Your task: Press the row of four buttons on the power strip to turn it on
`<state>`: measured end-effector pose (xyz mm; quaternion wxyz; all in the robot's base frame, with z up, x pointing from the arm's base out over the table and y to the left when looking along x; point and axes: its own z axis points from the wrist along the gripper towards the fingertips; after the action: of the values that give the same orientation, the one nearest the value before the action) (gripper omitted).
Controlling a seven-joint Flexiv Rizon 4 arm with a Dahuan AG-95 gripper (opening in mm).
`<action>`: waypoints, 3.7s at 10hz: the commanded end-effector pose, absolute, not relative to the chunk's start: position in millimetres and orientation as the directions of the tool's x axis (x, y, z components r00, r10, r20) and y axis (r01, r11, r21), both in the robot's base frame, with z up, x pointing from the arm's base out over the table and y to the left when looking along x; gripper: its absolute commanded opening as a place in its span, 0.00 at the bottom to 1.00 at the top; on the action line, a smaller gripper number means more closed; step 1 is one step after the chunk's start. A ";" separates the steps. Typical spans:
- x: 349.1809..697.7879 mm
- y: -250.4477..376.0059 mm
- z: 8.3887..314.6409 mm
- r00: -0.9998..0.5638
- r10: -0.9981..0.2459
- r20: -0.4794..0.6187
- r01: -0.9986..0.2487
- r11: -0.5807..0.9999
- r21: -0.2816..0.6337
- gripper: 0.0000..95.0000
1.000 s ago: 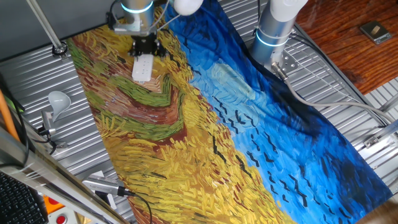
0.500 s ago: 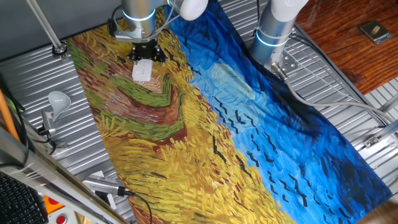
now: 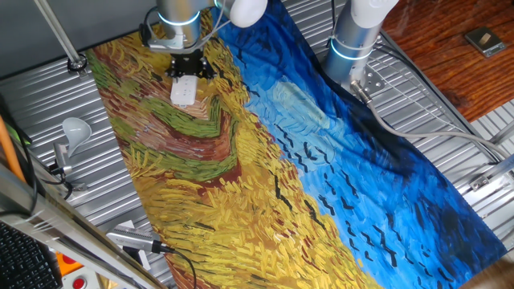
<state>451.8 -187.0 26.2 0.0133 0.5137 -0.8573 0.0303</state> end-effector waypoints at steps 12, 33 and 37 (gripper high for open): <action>448.6 -190.5 18.5 -0.468 -0.883 0.035 -0.883 0.467 -0.042 1.00; 451.6 -191.2 -1.7 -0.461 -0.888 0.010 -0.886 0.459 -0.069 1.00; 451.3 -190.9 -0.1 -0.465 -0.886 0.010 -0.884 0.463 -0.066 1.00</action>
<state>450.7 -190.7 6.7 -0.0131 0.5162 -0.8558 0.0319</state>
